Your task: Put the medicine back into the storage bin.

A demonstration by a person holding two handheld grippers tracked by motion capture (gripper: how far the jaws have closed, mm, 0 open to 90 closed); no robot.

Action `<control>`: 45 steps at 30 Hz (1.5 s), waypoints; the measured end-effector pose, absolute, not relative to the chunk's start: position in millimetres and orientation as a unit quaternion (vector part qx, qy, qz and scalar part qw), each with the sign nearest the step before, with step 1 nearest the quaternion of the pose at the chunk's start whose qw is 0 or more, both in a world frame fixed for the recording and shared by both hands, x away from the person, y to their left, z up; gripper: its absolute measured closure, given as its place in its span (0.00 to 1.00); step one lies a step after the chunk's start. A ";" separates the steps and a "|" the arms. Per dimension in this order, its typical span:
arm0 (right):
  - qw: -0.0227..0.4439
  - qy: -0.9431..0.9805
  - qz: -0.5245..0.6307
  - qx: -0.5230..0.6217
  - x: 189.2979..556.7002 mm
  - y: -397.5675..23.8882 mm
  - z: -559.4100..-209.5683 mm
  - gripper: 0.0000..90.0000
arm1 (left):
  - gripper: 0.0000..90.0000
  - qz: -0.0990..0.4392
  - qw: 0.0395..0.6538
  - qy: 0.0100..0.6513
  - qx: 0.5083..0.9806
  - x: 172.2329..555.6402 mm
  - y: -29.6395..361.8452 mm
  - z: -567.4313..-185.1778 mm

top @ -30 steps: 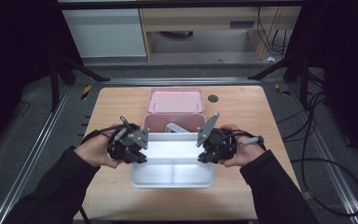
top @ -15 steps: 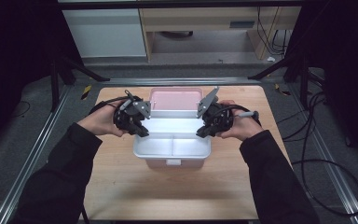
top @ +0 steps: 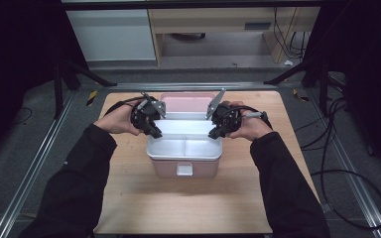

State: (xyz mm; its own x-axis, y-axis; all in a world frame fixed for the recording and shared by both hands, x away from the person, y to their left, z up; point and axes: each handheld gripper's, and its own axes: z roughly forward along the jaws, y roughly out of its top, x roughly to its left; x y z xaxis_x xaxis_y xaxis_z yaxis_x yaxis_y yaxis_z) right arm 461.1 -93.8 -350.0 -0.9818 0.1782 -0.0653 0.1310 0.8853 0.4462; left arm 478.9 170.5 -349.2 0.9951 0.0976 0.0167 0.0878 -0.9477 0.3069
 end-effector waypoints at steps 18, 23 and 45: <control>0.057 0.970 0.212 0.100 464.5 -89.4 -385.3 0.92 | 0.95 0.011 0.160 0.066 0.985 478.7 174.0 -377.3; 0.080 0.967 0.215 0.110 460.1 -88.3 -384.0 0.83 | 0.81 0.026 0.194 0.088 0.977 471.0 174.7 -372.5; 0.159 0.868 0.356 0.308 424.8 -156.9 -355.3 0.48 | 0.41 0.147 0.366 0.294 0.871 425.4 218.2 -358.7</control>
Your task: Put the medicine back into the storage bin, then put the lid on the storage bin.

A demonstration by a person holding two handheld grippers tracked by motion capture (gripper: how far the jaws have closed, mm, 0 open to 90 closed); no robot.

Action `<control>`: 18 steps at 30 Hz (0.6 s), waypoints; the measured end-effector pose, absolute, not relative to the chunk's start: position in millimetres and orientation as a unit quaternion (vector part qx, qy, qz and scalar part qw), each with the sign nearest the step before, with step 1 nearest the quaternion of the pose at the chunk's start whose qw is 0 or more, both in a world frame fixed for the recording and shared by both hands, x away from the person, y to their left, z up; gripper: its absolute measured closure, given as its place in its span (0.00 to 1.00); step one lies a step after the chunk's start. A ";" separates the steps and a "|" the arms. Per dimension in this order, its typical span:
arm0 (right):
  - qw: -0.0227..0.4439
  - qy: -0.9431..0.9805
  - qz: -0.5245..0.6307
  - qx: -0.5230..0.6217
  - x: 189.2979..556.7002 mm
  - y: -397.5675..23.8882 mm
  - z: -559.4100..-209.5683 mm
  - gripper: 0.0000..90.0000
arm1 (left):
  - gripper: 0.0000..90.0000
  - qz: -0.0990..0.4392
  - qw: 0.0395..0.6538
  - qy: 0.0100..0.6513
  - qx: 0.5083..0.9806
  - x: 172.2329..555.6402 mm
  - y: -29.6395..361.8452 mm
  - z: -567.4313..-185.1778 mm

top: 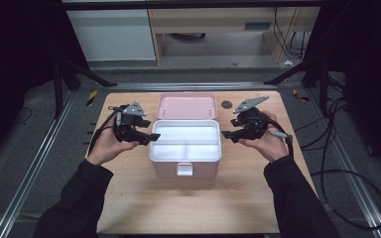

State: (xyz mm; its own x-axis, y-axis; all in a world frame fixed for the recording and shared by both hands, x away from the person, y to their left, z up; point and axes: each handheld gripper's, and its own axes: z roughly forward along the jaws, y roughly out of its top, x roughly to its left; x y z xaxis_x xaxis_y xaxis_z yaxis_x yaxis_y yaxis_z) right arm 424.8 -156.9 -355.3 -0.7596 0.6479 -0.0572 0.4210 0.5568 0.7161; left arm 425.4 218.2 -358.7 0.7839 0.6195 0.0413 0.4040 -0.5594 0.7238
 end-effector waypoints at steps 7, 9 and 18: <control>0.185 0.831 0.383 0.359 422.6 -179.3 -361.0 0.42 | 0.39 0.165 0.400 0.344 0.833 433.8 227.7 -366.1; 0.190 0.822 0.394 0.365 424.7 -181.6 -361.5 0.41 | 0.38 0.170 0.403 0.359 0.825 439.5 229.6 -366.0; 0.203 0.795 0.418 0.390 452.9 -171.8 -363.4 0.39 | 0.38 0.182 0.423 0.384 0.800 463.7 231.5 -370.1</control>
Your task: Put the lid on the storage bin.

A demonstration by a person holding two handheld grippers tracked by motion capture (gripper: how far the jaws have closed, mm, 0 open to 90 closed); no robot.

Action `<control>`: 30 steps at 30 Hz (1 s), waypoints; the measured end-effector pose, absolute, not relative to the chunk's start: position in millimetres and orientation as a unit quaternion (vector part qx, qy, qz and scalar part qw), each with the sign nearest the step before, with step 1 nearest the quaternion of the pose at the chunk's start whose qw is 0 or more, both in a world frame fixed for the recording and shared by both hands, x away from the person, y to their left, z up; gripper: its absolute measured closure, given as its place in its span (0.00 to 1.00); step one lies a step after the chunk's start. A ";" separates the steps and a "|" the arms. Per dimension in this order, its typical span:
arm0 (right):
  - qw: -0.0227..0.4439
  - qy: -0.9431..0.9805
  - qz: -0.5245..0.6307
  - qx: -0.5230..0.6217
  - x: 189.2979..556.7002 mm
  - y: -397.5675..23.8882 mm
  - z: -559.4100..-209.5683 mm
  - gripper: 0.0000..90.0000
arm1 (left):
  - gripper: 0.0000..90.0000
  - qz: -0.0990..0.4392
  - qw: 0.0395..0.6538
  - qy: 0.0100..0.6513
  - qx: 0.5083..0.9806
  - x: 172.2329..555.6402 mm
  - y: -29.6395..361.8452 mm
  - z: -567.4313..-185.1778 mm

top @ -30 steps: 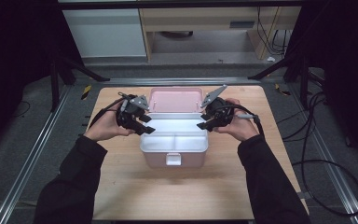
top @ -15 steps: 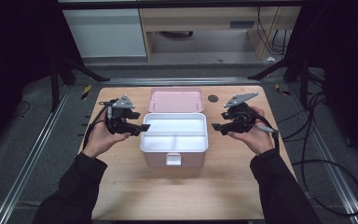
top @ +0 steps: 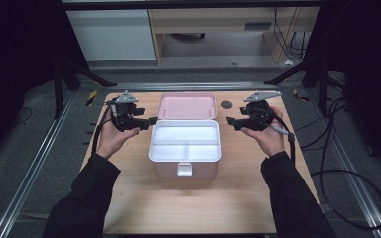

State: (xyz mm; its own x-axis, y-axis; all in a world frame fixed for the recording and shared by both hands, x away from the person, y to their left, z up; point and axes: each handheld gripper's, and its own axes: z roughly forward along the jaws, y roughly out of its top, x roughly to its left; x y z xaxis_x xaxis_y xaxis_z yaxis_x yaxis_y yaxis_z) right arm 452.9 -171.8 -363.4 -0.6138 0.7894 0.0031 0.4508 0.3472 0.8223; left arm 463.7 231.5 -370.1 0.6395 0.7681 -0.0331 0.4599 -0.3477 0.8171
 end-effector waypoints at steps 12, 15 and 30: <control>0.205 0.776 0.442 0.401 490.5 -152.1 -371.3 0.45 | 0.42 0.191 0.429 0.412 0.781 492.2 231.5 -370.6; 0.199 0.771 0.448 0.408 500.0 -147.3 -378.1 0.45 | 0.42 0.192 0.426 0.418 0.779 500.2 228.8 -374.5; 0.162 0.769 0.436 0.438 536.4 -132.8 -425.7 0.46 | 0.45 0.160 0.400 0.449 0.783 538.4 210.6 -417.4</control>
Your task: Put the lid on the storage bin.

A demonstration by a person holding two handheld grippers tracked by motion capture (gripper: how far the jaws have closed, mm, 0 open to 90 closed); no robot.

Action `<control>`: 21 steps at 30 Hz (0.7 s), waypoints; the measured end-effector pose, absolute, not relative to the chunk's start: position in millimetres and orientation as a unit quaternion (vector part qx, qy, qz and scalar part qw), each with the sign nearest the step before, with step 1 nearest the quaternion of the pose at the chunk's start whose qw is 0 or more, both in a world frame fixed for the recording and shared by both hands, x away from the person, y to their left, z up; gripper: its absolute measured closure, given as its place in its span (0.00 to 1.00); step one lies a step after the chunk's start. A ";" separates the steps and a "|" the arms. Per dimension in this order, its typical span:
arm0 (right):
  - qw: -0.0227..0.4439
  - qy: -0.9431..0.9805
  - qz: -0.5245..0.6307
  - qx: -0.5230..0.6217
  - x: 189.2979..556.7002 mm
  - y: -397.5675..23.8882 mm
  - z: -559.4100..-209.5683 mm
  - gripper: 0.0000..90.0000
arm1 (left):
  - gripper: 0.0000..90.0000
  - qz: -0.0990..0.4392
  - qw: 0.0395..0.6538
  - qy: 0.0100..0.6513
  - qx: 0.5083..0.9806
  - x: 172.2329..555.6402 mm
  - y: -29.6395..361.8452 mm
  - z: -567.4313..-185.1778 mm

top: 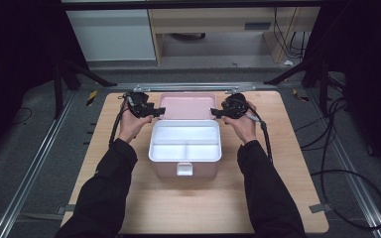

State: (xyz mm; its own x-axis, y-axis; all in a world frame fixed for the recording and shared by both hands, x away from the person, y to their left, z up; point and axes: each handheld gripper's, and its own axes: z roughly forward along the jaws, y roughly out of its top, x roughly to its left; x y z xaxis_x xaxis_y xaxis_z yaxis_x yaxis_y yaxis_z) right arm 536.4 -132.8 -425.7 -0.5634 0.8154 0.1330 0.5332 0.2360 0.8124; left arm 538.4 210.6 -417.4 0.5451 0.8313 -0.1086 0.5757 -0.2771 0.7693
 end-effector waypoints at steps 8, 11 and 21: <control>0.136 0.767 0.436 0.451 545.4 -128.7 -440.8 0.45 | 0.45 0.139 0.387 0.449 0.793 546.0 207.8 -432.4; 0.126 0.762 0.441 0.457 547.7 -128.3 -443.8 0.45 | 0.46 0.133 0.391 0.448 0.793 548.5 207.0 -435.8; 0.103 0.756 0.447 0.467 554.1 -120.3 -453.5 0.46 | 0.46 0.089 0.431 0.471 0.764 555.9 211.4 -446.6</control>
State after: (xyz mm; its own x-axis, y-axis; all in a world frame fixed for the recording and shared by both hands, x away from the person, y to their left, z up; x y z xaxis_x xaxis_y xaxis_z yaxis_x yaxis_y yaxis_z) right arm 554.1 -120.3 -453.5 -0.5429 0.7979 0.2621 0.6147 0.1649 0.7713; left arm 555.9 211.4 -446.6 0.5402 0.7968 -0.2707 0.6441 -0.1845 0.7424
